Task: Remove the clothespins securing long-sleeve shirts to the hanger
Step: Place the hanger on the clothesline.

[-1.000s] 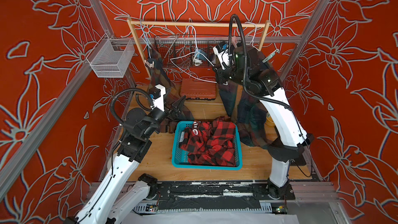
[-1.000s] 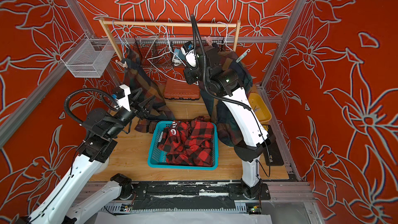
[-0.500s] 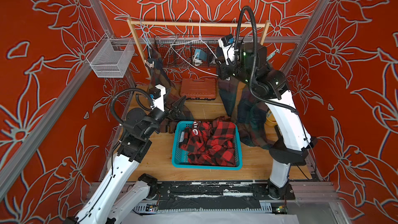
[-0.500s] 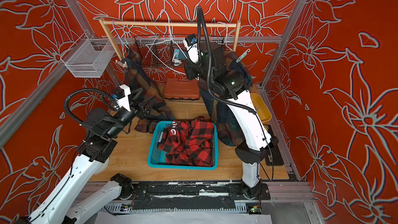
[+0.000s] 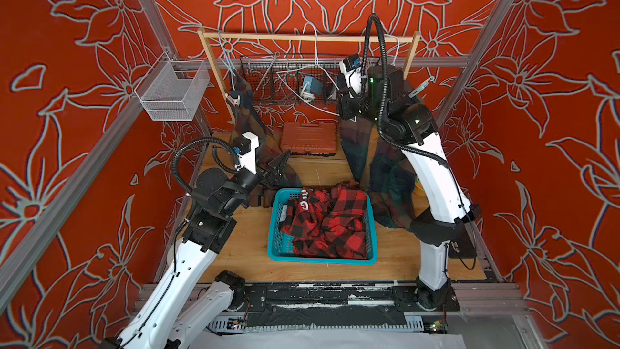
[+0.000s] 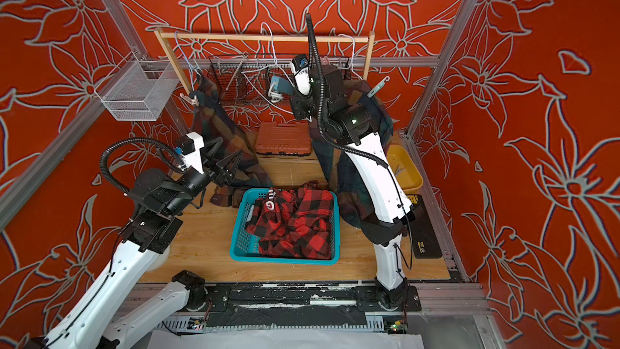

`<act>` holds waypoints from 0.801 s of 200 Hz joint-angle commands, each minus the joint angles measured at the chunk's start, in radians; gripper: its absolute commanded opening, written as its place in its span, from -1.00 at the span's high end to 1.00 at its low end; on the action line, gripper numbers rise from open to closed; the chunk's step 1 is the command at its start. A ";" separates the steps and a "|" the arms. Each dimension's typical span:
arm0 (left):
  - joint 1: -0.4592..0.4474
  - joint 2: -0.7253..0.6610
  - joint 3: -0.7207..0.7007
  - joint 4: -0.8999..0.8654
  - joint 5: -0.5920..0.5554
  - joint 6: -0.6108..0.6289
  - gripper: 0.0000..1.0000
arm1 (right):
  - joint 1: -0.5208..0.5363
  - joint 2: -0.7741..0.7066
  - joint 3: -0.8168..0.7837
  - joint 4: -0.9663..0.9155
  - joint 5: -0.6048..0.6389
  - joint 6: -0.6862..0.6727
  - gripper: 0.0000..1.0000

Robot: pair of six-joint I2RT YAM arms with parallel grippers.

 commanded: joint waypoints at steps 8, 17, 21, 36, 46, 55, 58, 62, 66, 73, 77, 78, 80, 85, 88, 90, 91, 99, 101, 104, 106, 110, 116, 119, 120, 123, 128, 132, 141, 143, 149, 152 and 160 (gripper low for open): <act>-0.005 -0.012 0.011 0.011 0.018 -0.010 -0.58 | 0.003 0.005 0.015 -0.007 -0.041 0.025 1.00; -0.005 -0.012 0.011 0.010 0.018 -0.010 -0.58 | 0.002 0.006 0.009 -0.014 -0.053 0.031 1.00; -0.005 -0.013 0.011 0.011 0.018 -0.010 -0.58 | 0.004 0.005 0.004 -0.015 -0.058 0.032 1.00; -0.005 -0.015 0.010 0.009 0.018 -0.008 -0.58 | 0.006 -0.002 -0.022 -0.012 -0.075 0.039 1.00; -0.005 -0.016 0.008 0.010 0.017 -0.008 -0.58 | 0.007 -0.013 -0.045 -0.008 -0.082 0.044 1.00; -0.005 -0.017 0.008 0.009 0.015 -0.007 -0.58 | 0.010 -0.029 -0.073 0.002 -0.086 0.046 1.00; -0.004 -0.017 0.008 0.009 0.015 -0.007 -0.58 | 0.011 -0.034 -0.083 0.007 -0.086 0.048 1.00; -0.005 -0.018 0.008 0.009 0.015 -0.007 -0.58 | 0.012 -0.044 -0.098 0.014 -0.088 0.047 1.00; -0.005 -0.018 0.008 0.010 0.015 -0.007 -0.58 | 0.013 -0.051 -0.111 0.021 -0.088 0.048 1.00; -0.005 -0.018 0.008 0.011 0.014 -0.007 -0.58 | 0.015 -0.068 -0.135 0.034 -0.088 0.048 1.00; -0.005 -0.018 0.008 0.011 0.014 -0.007 -0.58 | 0.016 -0.075 -0.147 0.041 -0.089 0.048 1.00; -0.005 -0.018 0.008 0.011 0.014 -0.007 -0.58 | 0.016 -0.078 -0.151 0.042 -0.088 0.049 1.00; -0.005 -0.018 0.008 0.012 0.014 -0.007 -0.58 | 0.016 -0.081 -0.155 0.045 -0.088 0.049 1.00; -0.005 -0.018 0.008 0.012 0.015 -0.008 -0.58 | 0.017 -0.091 -0.165 0.049 -0.089 0.049 1.00; -0.005 -0.018 0.009 0.012 0.015 -0.008 -0.58 | 0.017 -0.094 -0.170 0.051 -0.089 0.049 1.00; -0.005 -0.018 0.009 0.012 0.015 -0.008 -0.58 | 0.018 -0.095 -0.172 0.052 -0.091 0.050 1.00; -0.005 -0.018 0.009 0.012 0.015 -0.008 -0.58 | 0.017 -0.097 -0.173 0.053 -0.091 0.050 1.00; -0.005 -0.018 0.007 0.012 0.015 -0.008 -0.58 | 0.016 -0.104 -0.176 0.047 -0.098 0.050 1.00; -0.005 -0.018 0.007 0.012 0.015 -0.008 -0.58 | 0.016 -0.105 -0.176 0.047 -0.099 0.050 1.00; -0.005 -0.018 0.007 0.013 0.016 -0.010 -0.58 | 0.016 -0.106 -0.176 0.044 -0.102 0.050 1.00; -0.005 -0.018 0.007 0.014 0.015 -0.010 -0.58 | 0.016 -0.107 -0.176 0.042 -0.105 0.050 0.99; -0.005 -0.018 0.006 0.014 0.015 -0.010 -0.58 | 0.018 -0.109 -0.178 0.039 -0.108 0.050 0.95; -0.006 -0.019 0.005 0.014 0.015 -0.010 -0.58 | 0.017 -0.117 -0.185 0.037 -0.112 0.050 0.87; -0.005 -0.020 0.006 0.014 0.015 -0.010 -0.59 | 0.018 -0.119 -0.191 0.036 -0.115 0.050 0.83; -0.005 -0.020 0.006 0.014 0.015 -0.010 -0.58 | 0.018 -0.121 -0.193 0.036 -0.115 0.050 0.81; -0.005 -0.020 0.005 0.014 0.016 -0.010 -0.58 | 0.019 -0.126 -0.201 0.038 -0.118 0.050 0.75; -0.005 -0.020 0.004 0.014 0.015 -0.010 -0.58 | 0.019 -0.137 -0.218 0.042 -0.120 0.050 0.64; -0.005 -0.021 0.004 0.014 0.015 -0.010 -0.59 | 0.019 -0.148 -0.235 0.048 -0.121 0.049 0.56; -0.005 -0.021 0.004 0.012 0.015 -0.010 -0.58 | 0.019 -0.178 -0.275 0.072 -0.120 0.046 0.37; -0.005 -0.022 0.004 0.012 0.014 -0.010 -0.58 | 0.020 -0.186 -0.289 0.077 -0.119 0.046 0.33; -0.004 -0.023 0.003 0.012 0.012 -0.010 -0.59 | 0.021 -0.213 -0.324 0.097 -0.113 0.044 0.25; -0.004 -0.024 0.003 0.012 0.011 -0.009 -0.58 | 0.021 -0.224 -0.344 0.105 -0.111 0.044 0.20; -0.005 -0.024 0.002 0.012 0.010 -0.008 -0.58 | 0.020 -0.265 -0.393 0.130 -0.101 0.040 0.11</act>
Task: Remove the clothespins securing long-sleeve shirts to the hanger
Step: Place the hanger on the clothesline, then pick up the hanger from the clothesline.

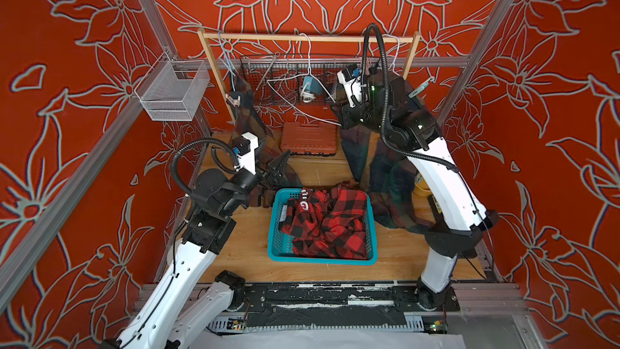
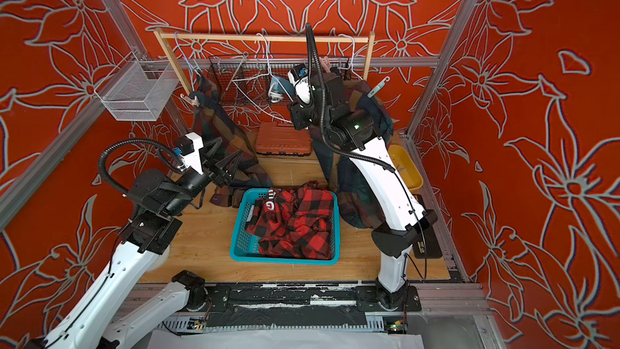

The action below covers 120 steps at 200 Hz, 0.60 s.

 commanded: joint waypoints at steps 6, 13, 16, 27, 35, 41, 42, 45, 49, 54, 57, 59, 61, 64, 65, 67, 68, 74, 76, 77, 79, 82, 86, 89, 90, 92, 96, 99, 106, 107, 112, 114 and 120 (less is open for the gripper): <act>-0.005 -0.018 0.002 0.012 0.007 -0.008 -0.59 | 0.008 -0.124 -0.131 0.076 0.006 -0.005 0.06; -0.005 -0.018 0.002 0.014 0.006 -0.008 -0.59 | 0.006 -0.161 -0.167 0.086 0.012 -0.010 0.03; -0.005 -0.018 0.002 0.014 0.005 -0.009 -0.58 | 0.006 -0.174 -0.180 0.088 0.017 -0.014 0.01; -0.005 -0.016 0.004 0.013 0.006 -0.009 -0.58 | 0.006 -0.223 -0.224 0.088 0.039 -0.027 -0.01; -0.004 -0.016 0.002 0.012 0.007 -0.010 -0.58 | 0.004 -0.265 -0.266 0.090 0.067 -0.035 -0.03; -0.005 -0.016 0.001 0.014 0.007 -0.011 -0.58 | 0.001 -0.303 -0.306 0.100 0.087 -0.041 -0.04; -0.005 -0.016 0.001 0.014 0.007 -0.011 -0.59 | 0.000 -0.308 -0.314 0.103 0.091 -0.042 -0.04; -0.005 -0.016 0.001 0.014 0.006 -0.010 -0.58 | -0.006 -0.336 -0.341 0.113 0.101 -0.043 -0.05; -0.005 -0.017 0.001 0.014 0.007 -0.010 -0.59 | -0.014 -0.363 -0.367 0.121 0.109 -0.043 -0.05; -0.005 -0.016 0.001 0.013 0.007 -0.010 -0.58 | -0.030 -0.398 -0.401 0.129 0.113 -0.040 -0.06; -0.005 -0.016 0.001 0.013 0.007 -0.010 -0.58 | -0.041 -0.417 -0.416 0.133 0.110 -0.037 -0.07; -0.005 -0.017 0.001 0.013 0.007 -0.010 -0.58 | -0.053 -0.429 -0.427 0.133 0.107 -0.034 -0.07; -0.005 -0.018 0.001 0.012 0.007 -0.010 -0.59 | -0.061 -0.439 -0.436 0.133 0.103 -0.032 -0.07; -0.005 -0.017 0.001 0.013 0.008 -0.010 -0.58 | -0.078 -0.455 -0.447 0.132 0.097 -0.027 -0.07; -0.005 -0.017 0.001 0.014 0.008 -0.010 -0.59 | -0.084 -0.460 -0.450 0.131 0.093 -0.025 -0.08; -0.005 -0.017 0.001 0.014 0.008 -0.010 -0.59 | -0.100 -0.470 -0.456 0.130 0.088 -0.022 -0.08; -0.005 -0.016 0.002 0.014 0.008 -0.010 -0.59 | -0.105 -0.475 -0.459 0.129 0.086 -0.021 -0.08; -0.005 -0.016 0.002 0.014 0.008 -0.010 -0.59 | -0.151 -0.500 -0.475 0.121 0.069 -0.015 -0.09; -0.005 -0.016 0.002 0.014 0.009 -0.010 -0.58 | -0.166 -0.506 -0.478 0.118 0.066 -0.013 -0.10; -0.005 -0.016 0.002 0.014 0.010 -0.010 -0.58 | -0.173 -0.509 -0.479 0.116 0.063 -0.013 -0.10; -0.005 -0.016 0.002 0.015 0.011 -0.011 -0.59 | -0.188 -0.515 -0.483 0.113 0.060 -0.012 -0.10; -0.005 -0.016 0.002 0.016 0.011 -0.011 -0.58 | -0.212 -0.524 -0.486 0.107 0.058 -0.012 -0.11; -0.005 -0.015 0.002 0.016 0.013 -0.011 -0.58 | -0.238 -0.532 -0.487 0.098 0.056 -0.012 -0.12; -0.005 -0.015 0.002 0.016 0.013 -0.013 -0.58 | -0.259 -0.538 -0.486 0.091 0.054 -0.014 -0.13; -0.005 -0.015 0.003 0.015 0.014 -0.013 -0.58 | -0.264 -0.538 -0.486 0.089 0.054 -0.014 -0.13; -0.005 -0.015 0.002 0.015 0.014 -0.013 -0.58 | -0.278 -0.540 -0.484 0.083 0.051 -0.016 -0.14; -0.004 -0.015 0.002 0.016 0.016 -0.014 -0.58 | -0.301 -0.545 -0.479 0.072 0.048 -0.020 -0.15; -0.004 -0.015 0.002 0.016 0.017 -0.014 -0.59 | -0.316 -0.546 -0.474 0.064 0.042 -0.022 -0.16; -0.005 -0.015 -0.001 0.018 0.019 -0.016 -0.58 | -0.348 -0.549 -0.464 0.049 0.031 -0.029 -0.18; -0.005 -0.014 -0.001 0.017 0.021 -0.016 -0.58 | -0.353 -0.549 -0.463 0.047 0.030 -0.029 -0.18; -0.005 -0.013 -0.001 0.020 0.021 -0.017 -0.58 | -0.378 -0.547 -0.458 0.041 0.020 -0.031 -0.20; -0.005 -0.013 -0.002 0.020 0.022 -0.017 -0.58 | -0.388 -0.546 -0.455 0.038 0.014 -0.030 -0.20; -0.005 -0.013 -0.003 0.020 0.023 -0.019 -0.58 | -0.421 -0.542 -0.447 0.030 0.000 -0.026 -0.21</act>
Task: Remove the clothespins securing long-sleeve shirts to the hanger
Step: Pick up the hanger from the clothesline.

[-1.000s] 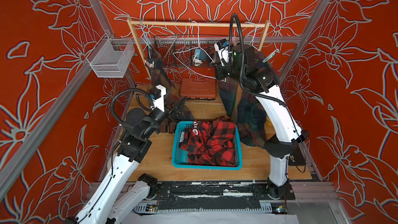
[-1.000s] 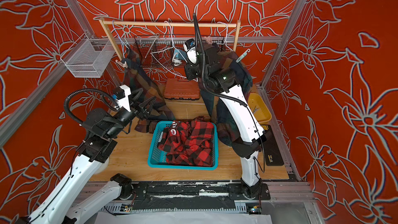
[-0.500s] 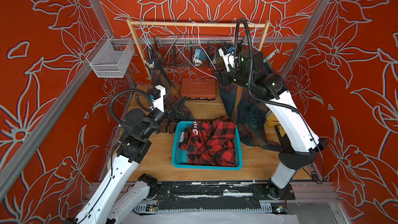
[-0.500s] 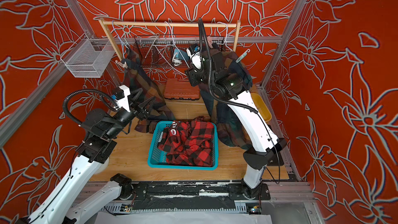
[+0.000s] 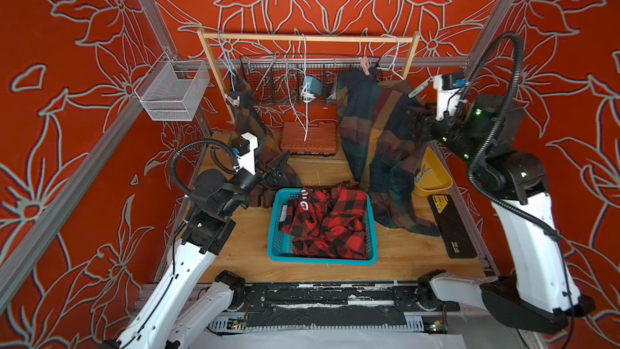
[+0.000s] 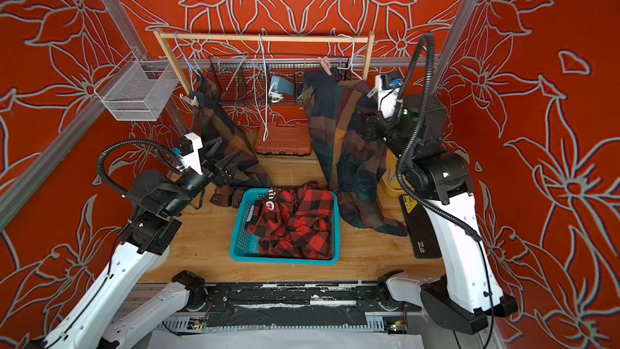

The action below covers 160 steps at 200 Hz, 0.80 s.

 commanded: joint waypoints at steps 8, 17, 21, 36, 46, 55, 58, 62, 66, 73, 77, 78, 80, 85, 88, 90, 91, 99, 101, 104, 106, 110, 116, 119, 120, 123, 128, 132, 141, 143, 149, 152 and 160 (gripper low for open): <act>-0.005 -0.008 -0.003 0.020 0.021 -0.014 -0.58 | -0.131 0.020 0.031 -0.057 -0.082 -0.001 -0.23; -0.005 -0.007 -0.003 0.020 0.024 -0.016 -0.58 | -0.172 0.024 0.026 -0.052 -0.111 0.007 -0.23; -0.004 -0.007 -0.003 0.020 0.025 -0.016 -0.59 | -0.186 0.024 0.020 -0.045 -0.123 0.010 -0.23; -0.005 -0.007 -0.003 0.020 0.028 -0.014 -0.58 | -0.234 0.027 -0.013 -0.009 -0.171 0.017 -0.24; -0.004 -0.009 0.000 0.015 0.030 -0.010 -0.58 | -0.257 0.034 -0.032 0.015 -0.198 0.019 -0.25; -0.005 -0.010 0.002 0.012 0.030 -0.008 -0.59 | -0.276 0.039 -0.053 0.044 -0.232 0.018 -0.25; -0.005 -0.010 0.001 0.012 0.031 -0.008 -0.58 | -0.280 0.040 -0.061 0.058 -0.244 0.018 -0.25; -0.005 -0.012 0.001 0.012 0.030 -0.008 -0.59 | -0.287 0.043 -0.072 0.075 -0.267 0.017 -0.25; -0.005 -0.013 -0.001 0.012 0.031 -0.009 -0.59 | -0.292 0.046 -0.081 0.090 -0.287 0.017 -0.25; -0.005 -0.015 -0.004 0.015 0.033 -0.012 -0.59 | -0.298 0.055 -0.093 0.113 -0.312 0.015 -0.25; -0.005 -0.015 -0.005 0.016 0.037 -0.014 -0.59 | -0.299 0.060 -0.099 0.126 -0.320 0.016 -0.25; -0.005 -0.015 -0.005 0.017 0.038 -0.014 -0.59 | -0.300 0.062 -0.101 0.128 -0.323 0.016 -0.25; -0.005 -0.015 -0.006 0.017 0.040 -0.015 -0.59 | -0.300 0.064 -0.103 0.134 -0.329 0.017 -0.25; -0.005 -0.015 -0.006 0.018 0.043 -0.017 -0.59 | -0.301 0.072 -0.109 0.147 -0.346 0.017 -0.26; -0.004 -0.015 -0.007 0.018 0.045 -0.018 -0.59 | -0.301 0.077 -0.111 0.153 -0.353 0.017 -0.26; -0.005 -0.015 -0.007 0.019 0.046 -0.019 -0.59 | -0.301 0.079 -0.112 0.156 -0.358 0.017 -0.26; -0.005 -0.015 -0.007 0.020 0.047 -0.020 -0.59 | -0.301 0.081 -0.113 0.158 -0.360 0.017 -0.26; -0.005 -0.017 -0.008 0.020 0.050 -0.022 -0.59 | -0.301 0.089 -0.123 0.179 -0.376 0.018 -0.26; -0.005 -0.017 -0.009 0.020 0.050 -0.021 -0.59 | -0.301 0.089 -0.126 0.187 -0.379 0.019 -0.26; -0.005 -0.017 -0.010 0.020 0.050 -0.022 -0.59 | -0.301 0.092 -0.131 0.196 -0.385 0.019 -0.26; -0.005 -0.017 -0.010 0.021 0.050 -0.022 -0.59 | -0.301 0.093 -0.135 0.202 -0.388 0.021 -0.27; -0.005 -0.017 -0.010 0.021 0.050 -0.022 -0.59 | -0.301 0.097 -0.140 0.213 -0.392 0.022 -0.26; -0.005 -0.018 -0.010 0.021 0.049 -0.022 -0.59 | -0.302 0.102 -0.146 0.227 -0.400 0.025 -0.26; -0.005 -0.018 -0.009 0.021 0.049 -0.020 -0.59 | -0.302 0.107 -0.147 0.232 -0.402 0.027 -0.26; -0.005 -0.018 -0.009 0.021 0.049 -0.020 -0.59 | -0.302 0.108 -0.147 0.233 -0.402 0.028 -0.26; -0.005 -0.018 -0.008 0.021 0.050 -0.020 -0.59 | -0.301 0.112 -0.146 0.235 -0.403 0.027 -0.26; -0.005 -0.018 -0.008 0.021 0.050 -0.020 -0.59 | -0.301 0.122 -0.143 0.237 -0.408 0.029 -0.25; -0.005 -0.018 -0.007 0.021 0.050 -0.020 -0.59 | -0.301 0.128 -0.142 0.238 -0.412 0.028 -0.25; -0.005 -0.018 -0.007 0.021 0.051 -0.020 -0.59 | -0.301 0.143 -0.138 0.241 -0.431 0.024 -0.23; -0.005 -0.018 -0.007 0.020 0.051 -0.019 -0.59 | -0.301 0.146 -0.138 0.241 -0.432 0.024 -0.22; -0.005 -0.020 -0.008 0.020 0.051 -0.019 -0.59 | -0.301 0.156 -0.136 0.244 -0.439 0.025 -0.19; -0.005 -0.020 -0.009 0.020 0.050 -0.019 -0.59 | -0.301 0.160 -0.137 0.246 -0.443 0.025 -0.18; -0.005 -0.021 -0.010 0.021 0.050 -0.019 -0.59 | -0.301 0.170 -0.138 0.254 -0.462 0.025 -0.12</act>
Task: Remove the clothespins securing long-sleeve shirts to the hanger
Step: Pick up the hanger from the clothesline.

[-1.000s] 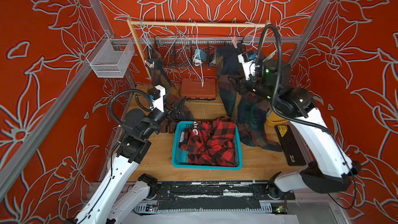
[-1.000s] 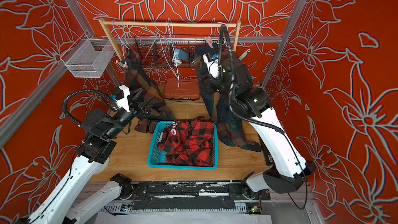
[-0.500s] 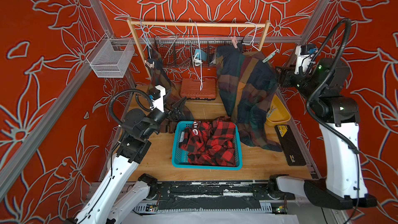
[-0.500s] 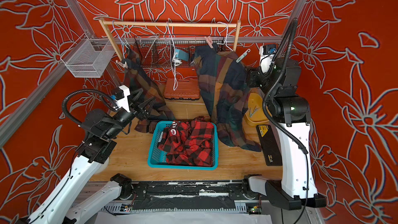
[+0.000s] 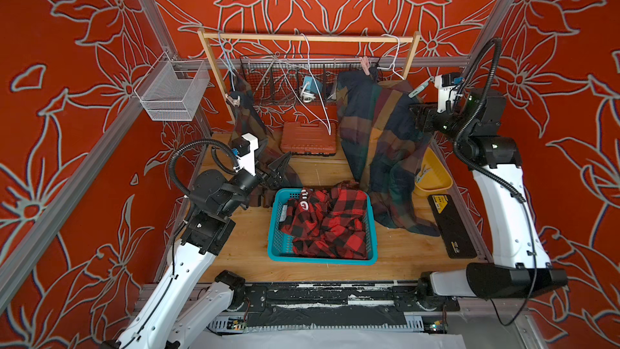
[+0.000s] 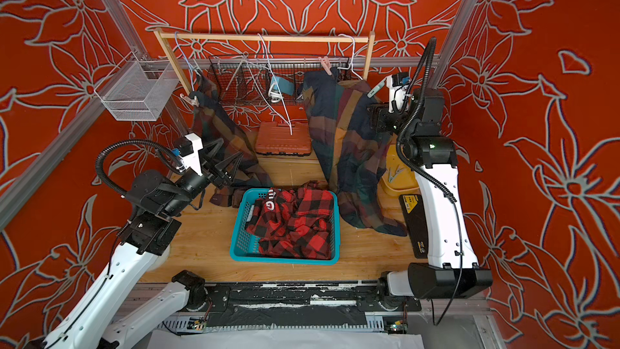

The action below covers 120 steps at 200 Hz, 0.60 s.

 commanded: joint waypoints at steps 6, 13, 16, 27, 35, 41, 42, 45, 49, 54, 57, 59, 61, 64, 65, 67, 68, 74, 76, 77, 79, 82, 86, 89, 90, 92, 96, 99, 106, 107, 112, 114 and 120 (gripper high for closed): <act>-0.005 -0.016 -0.009 0.022 0.017 -0.006 -0.59 | -0.005 0.028 0.004 0.070 -0.089 0.004 -0.02; -0.005 -0.016 -0.009 0.023 0.017 -0.006 -0.59 | -0.005 0.031 0.004 0.074 -0.102 0.008 0.15; -0.005 -0.016 -0.009 0.022 0.017 -0.006 -0.59 | -0.005 0.032 0.004 0.077 -0.109 0.008 0.21; -0.005 -0.015 -0.008 0.021 0.017 -0.006 -0.59 | -0.003 0.029 0.003 0.082 -0.131 0.008 0.47; -0.005 -0.014 -0.008 0.023 0.017 -0.006 -0.59 | -0.003 0.019 -0.002 0.089 -0.141 0.005 0.59; -0.005 -0.015 -0.009 0.023 0.017 -0.006 -0.59 | -0.003 0.011 -0.006 0.094 -0.144 0.005 0.65; -0.005 -0.015 -0.009 0.024 0.017 -0.006 -0.59 | -0.003 0.010 -0.007 0.094 -0.145 0.005 0.66; -0.005 -0.015 -0.009 0.024 0.018 -0.006 -0.59 | -0.003 0.005 -0.010 0.098 -0.144 0.004 0.68; -0.005 -0.014 -0.009 0.026 0.017 -0.008 -0.59 | -0.003 -0.002 -0.013 0.101 -0.146 0.003 0.72; -0.005 -0.013 -0.009 0.026 0.016 -0.009 -0.59 | -0.002 -0.007 -0.014 0.101 -0.150 0.000 0.79; -0.005 -0.013 -0.010 0.027 0.017 -0.009 -0.59 | -0.002 -0.012 -0.015 0.103 -0.153 -0.001 0.83; -0.005 -0.013 -0.010 0.027 0.018 -0.010 -0.59 | -0.002 -0.014 -0.014 0.104 -0.154 -0.003 0.86; -0.005 -0.013 -0.010 0.029 0.019 -0.010 -0.59 | -0.002 -0.017 -0.015 0.106 -0.155 -0.002 0.89; -0.005 -0.012 -0.011 0.029 0.020 -0.011 -0.59 | -0.002 -0.021 -0.016 0.109 -0.157 -0.001 0.94; -0.005 -0.012 -0.011 0.029 0.020 -0.011 -0.59 | -0.002 -0.023 -0.016 0.109 -0.157 -0.001 0.95; -0.005 -0.012 -0.010 0.030 0.019 -0.012 -0.59 | -0.002 -0.024 -0.018 0.111 -0.159 0.001 0.98; -0.005 -0.012 -0.010 0.030 0.020 -0.012 -0.59 | -0.002 -0.025 -0.017 0.112 -0.160 0.000 0.99; -0.005 -0.011 -0.011 0.032 0.022 -0.015 -0.59 | -0.002 -0.031 -0.017 0.115 -0.164 0.003 1.00; -0.005 -0.010 -0.012 0.033 0.024 -0.016 -0.59 | -0.001 -0.032 -0.017 0.116 -0.165 0.005 1.00; -0.005 -0.010 -0.012 0.033 0.023 -0.016 -0.59 | -0.001 -0.033 -0.017 0.116 -0.166 0.005 1.00; -0.005 -0.009 -0.012 0.033 0.024 -0.017 -0.59 | 0.000 -0.034 -0.015 0.117 -0.167 0.006 1.00; -0.005 -0.009 -0.012 0.034 0.025 -0.018 -0.59 | 0.000 -0.036 -0.015 0.118 -0.170 0.008 1.00; -0.005 -0.007 -0.012 0.034 0.026 -0.018 -0.59 | 0.000 -0.039 -0.010 0.118 -0.170 0.011 1.00; -0.005 -0.007 -0.012 0.034 0.027 -0.019 -0.59 | 0.002 -0.040 -0.008 0.118 -0.171 0.012 1.00; -0.005 -0.007 -0.012 0.034 0.026 -0.019 -0.59 | 0.002 -0.041 -0.007 0.118 -0.170 0.013 1.00; -0.005 -0.007 -0.012 0.034 0.026 -0.020 -0.59 | 0.003 -0.043 -0.004 0.118 -0.171 0.014 1.00; -0.005 -0.006 -0.013 0.034 0.027 -0.020 -0.59 | 0.004 -0.046 -0.002 0.119 -0.171 0.016 1.00; -0.004 -0.006 -0.014 0.035 0.027 -0.021 -0.59 | 0.004 -0.048 0.000 0.119 -0.170 0.016 1.00; -0.005 -0.006 -0.014 0.035 0.026 -0.021 -0.59 | 0.007 -0.056 0.001 0.128 -0.171 0.019 1.00; -0.005 -0.005 -0.014 0.035 0.027 -0.021 -0.59 | 0.007 -0.057 0.001 0.130 -0.171 0.020 1.00; -0.005 -0.004 -0.014 0.037 0.027 -0.021 -0.59 | 0.007 -0.062 0.002 0.136 -0.171 0.024 1.00; -0.005 -0.004 -0.014 0.037 0.026 -0.023 -0.59 | 0.007 -0.066 0.003 0.137 -0.171 0.025 1.00; -0.005 -0.004 -0.014 0.037 0.026 -0.023 -0.59 | 0.007 -0.071 0.006 0.143 -0.175 0.031 1.00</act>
